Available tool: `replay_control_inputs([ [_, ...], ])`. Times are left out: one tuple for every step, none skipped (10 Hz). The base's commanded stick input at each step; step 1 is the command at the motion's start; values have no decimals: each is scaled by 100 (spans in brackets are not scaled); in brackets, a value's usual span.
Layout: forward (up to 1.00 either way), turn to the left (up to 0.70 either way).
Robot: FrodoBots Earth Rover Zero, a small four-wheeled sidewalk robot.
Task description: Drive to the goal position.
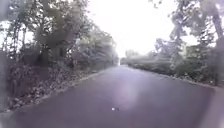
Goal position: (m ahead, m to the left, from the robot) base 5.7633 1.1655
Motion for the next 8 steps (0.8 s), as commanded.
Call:
replay_control_inputs([
  [100,0],
  [100,0],
  [100,0],
  [100,-3],
  [100,-34],
  [100,-40],
  [100,-40],
  [100,-40],
])
